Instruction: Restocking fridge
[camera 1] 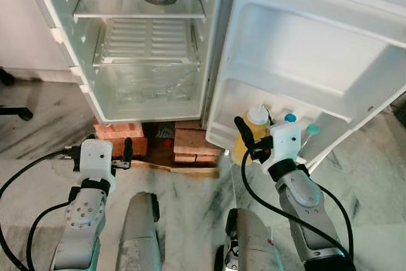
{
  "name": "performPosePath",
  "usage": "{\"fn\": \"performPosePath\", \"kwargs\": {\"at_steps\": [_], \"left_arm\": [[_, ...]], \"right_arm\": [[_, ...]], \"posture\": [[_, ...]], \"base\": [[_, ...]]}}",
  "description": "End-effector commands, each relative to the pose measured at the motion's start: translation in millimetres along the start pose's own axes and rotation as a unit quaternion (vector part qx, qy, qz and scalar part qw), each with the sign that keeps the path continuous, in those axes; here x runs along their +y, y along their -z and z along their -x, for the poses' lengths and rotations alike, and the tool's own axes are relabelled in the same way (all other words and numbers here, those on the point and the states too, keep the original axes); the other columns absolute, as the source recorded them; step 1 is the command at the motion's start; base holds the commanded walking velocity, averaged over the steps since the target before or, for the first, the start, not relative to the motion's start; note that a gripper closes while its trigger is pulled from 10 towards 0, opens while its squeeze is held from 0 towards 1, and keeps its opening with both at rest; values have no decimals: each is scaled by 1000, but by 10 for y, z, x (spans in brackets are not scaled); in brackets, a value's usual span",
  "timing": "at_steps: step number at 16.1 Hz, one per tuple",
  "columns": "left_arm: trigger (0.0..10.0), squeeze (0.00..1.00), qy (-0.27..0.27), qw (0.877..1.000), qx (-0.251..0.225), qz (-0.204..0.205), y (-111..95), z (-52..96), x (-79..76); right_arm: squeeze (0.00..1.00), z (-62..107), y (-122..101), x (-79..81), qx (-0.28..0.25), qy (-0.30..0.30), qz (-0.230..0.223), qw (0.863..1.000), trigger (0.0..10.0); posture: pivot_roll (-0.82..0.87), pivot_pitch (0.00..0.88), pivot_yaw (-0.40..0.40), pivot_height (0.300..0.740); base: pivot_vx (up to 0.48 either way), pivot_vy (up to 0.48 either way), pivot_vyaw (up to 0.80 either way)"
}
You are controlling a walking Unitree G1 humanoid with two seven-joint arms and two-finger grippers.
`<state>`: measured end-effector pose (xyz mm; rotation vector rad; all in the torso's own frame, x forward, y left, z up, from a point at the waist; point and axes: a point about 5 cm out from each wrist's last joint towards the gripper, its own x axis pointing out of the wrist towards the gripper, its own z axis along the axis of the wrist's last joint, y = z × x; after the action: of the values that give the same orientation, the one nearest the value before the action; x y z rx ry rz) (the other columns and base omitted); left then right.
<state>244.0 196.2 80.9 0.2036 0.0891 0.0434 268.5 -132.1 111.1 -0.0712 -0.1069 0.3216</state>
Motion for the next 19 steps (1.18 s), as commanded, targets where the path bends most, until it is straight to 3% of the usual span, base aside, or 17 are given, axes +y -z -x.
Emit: {"fn": "performPosePath", "kwargs": {"at_steps": [1, 12, 19], "left_arm": [[10000, 0, 7, 1000, -1, 2, -11, -11, -41], [10000, 0, 7, 1000, -4, 9, -5, 2, -66], [10000, 0, 7, 1000, -5, 5, -11, -7, -58]], "right_arm": [[0, 2, -59, -34, -13, 2, 8, 1000, 10000], [0, -19, -82, -38, -17, -3, 10, 1000, 10000], [0, -32, -90, -58, -20, 4, 6, 1000, 10000]], "posture": [[88, 164, -84, 624], [87, 163, -90, 624], [90, 163, -88, 624]], "base": [[289, 0, 0], [306, 0, 0], [80, 0, 0]]}}
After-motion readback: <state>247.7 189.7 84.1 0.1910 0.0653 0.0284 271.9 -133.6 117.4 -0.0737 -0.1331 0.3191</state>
